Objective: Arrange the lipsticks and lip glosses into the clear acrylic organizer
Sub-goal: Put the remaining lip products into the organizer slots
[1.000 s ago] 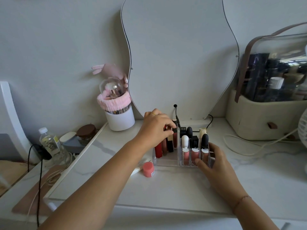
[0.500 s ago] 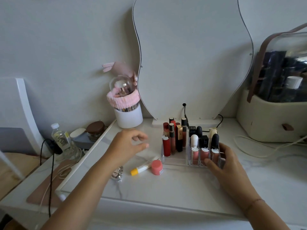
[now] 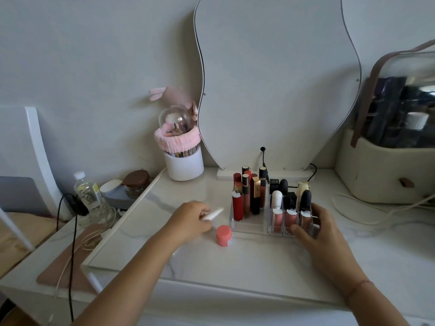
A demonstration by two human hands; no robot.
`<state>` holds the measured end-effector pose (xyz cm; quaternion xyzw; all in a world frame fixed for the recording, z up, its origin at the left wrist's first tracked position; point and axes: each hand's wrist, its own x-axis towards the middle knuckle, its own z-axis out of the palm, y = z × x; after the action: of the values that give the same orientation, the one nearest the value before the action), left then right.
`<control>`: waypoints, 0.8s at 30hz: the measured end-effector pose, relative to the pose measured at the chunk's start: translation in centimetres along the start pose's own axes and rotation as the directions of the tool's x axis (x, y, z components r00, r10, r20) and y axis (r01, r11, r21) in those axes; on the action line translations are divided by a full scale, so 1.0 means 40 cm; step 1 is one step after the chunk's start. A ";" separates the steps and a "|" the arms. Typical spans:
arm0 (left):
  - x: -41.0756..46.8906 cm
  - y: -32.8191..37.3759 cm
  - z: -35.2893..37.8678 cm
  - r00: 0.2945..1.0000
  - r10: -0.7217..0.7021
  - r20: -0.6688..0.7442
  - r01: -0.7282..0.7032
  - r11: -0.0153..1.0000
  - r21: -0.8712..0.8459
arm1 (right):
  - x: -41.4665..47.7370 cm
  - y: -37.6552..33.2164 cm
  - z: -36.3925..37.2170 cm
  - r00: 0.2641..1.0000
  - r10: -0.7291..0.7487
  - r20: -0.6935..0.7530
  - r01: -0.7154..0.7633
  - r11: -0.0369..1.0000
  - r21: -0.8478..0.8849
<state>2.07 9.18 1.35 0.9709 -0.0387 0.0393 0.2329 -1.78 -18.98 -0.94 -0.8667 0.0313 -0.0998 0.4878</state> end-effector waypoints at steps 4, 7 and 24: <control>-0.002 0.033 -0.037 0.980 -0.024 -0.197 -0.018 0.978 -0.207 | -0.001 0.002 -0.001 1.000 0.000 0.005 0.000 1.000 0.005; -0.013 0.089 -0.059 0.955 -0.002 -0.295 -0.112 0.924 -0.367 | 0.001 0.002 -0.002 1.000 -0.001 0.009 0.000 1.000 0.012; 0.048 0.325 -0.001 0.864 0.176 -0.472 -0.340 0.895 -0.289 | 0.002 0.007 -0.003 1.000 -0.004 0.008 0.004 1.000 0.024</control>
<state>2.77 -2.45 7.38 0.8629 -0.1242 0.2781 0.4033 -1.71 -19.23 -1.11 -0.8612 0.0265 -0.0975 0.4981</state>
